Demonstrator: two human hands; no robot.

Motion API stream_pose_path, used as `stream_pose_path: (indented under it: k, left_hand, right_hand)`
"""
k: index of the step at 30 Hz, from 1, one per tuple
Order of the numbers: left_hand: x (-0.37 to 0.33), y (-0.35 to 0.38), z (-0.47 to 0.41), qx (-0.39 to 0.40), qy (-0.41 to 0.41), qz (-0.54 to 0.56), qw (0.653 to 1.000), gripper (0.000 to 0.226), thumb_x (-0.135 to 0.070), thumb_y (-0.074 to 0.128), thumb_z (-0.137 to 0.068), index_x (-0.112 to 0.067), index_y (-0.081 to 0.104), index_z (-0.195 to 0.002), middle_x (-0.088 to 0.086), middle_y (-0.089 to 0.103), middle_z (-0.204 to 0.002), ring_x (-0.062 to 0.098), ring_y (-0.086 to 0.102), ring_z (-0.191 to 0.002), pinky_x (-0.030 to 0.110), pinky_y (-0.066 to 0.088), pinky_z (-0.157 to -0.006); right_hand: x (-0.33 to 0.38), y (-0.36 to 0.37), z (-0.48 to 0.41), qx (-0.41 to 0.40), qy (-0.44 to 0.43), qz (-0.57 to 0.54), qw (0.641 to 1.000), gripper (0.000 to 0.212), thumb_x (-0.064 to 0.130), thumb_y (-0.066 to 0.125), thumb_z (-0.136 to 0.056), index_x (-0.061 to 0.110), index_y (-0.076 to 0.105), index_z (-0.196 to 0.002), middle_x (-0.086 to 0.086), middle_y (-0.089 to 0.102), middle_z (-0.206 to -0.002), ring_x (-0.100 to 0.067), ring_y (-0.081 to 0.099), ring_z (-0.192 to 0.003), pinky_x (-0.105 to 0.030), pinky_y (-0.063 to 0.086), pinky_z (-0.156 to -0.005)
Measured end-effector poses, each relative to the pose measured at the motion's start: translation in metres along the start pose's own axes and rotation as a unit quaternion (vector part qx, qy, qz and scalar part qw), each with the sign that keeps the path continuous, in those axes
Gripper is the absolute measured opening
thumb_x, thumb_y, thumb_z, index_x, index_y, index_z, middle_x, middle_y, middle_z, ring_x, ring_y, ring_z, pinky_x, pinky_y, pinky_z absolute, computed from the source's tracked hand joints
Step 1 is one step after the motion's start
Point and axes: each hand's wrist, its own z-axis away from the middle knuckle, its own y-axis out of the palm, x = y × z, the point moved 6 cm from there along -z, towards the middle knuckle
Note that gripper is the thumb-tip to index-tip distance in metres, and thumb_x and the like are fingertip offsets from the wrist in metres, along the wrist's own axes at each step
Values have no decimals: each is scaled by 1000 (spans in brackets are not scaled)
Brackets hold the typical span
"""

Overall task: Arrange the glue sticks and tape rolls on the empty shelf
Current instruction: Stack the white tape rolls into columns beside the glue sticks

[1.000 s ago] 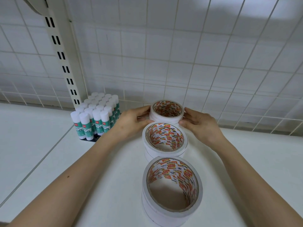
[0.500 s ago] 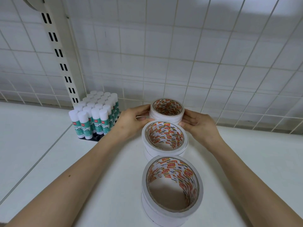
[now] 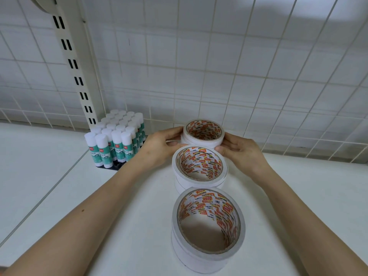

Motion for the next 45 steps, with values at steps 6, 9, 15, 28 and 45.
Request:
stream_pose_path:
  k: [6, 9, 15, 28, 45]
  left_hand:
    - [-2, 1, 2, -12, 7, 4, 1000, 48, -26, 67, -81, -25, 54, -128, -16, 61, -113, -1, 56, -106, 8, 43, -91]
    - [-3, 1, 3, -22, 17, 3, 1000, 46, -24, 67, -82, -24, 55, -126, -16, 61, -111, -3, 56, -104, 2, 42, -86]
    - [-2, 2, 3, -24, 26, -8, 999, 45, -23, 66, -83, -23, 54, -127, -12, 62, -115, 0, 56, -107, 0, 40, -84]
    - [-3, 5, 4, 4, 22, -5, 1000, 54, -25, 66, -82, -33, 46, -132, -16, 59, -117, -4, 58, -98, 5, 42, -86]
    - [3, 6, 0, -3, 19, 55, 998, 54, -21, 67, -82, -23, 49, -133, -7, 61, -124, 5, 57, -111, 15, 44, -97]
  right_hand:
    - [-1, 0, -1, -37, -8, 74, 997, 41, 14, 62, -83, 19, 57, -123, 12, 63, -101, 3, 56, -98, -5, 41, -84]
    - [2, 0, 1, -47, -16, 122, 991, 37, 16, 60, -85, 17, 57, -122, 0, 69, -105, -1, 56, -92, -20, 42, -89]
    - [3, 0, 1, -55, -28, 153, 986, 37, 19, 59, -86, 17, 57, -123, -14, 70, -104, -22, 63, -103, -26, 42, -89]
    - [-3, 3, 0, -59, -7, 165, 984, 29, 23, 57, -87, 14, 63, -114, -6, 70, -106, -10, 61, -93, -19, 42, -85]
    - [4, -2, -1, -56, -37, 120, 990, 43, 15, 66, -81, 16, 58, -122, -1, 67, -110, 1, 55, -99, -10, 39, -88]
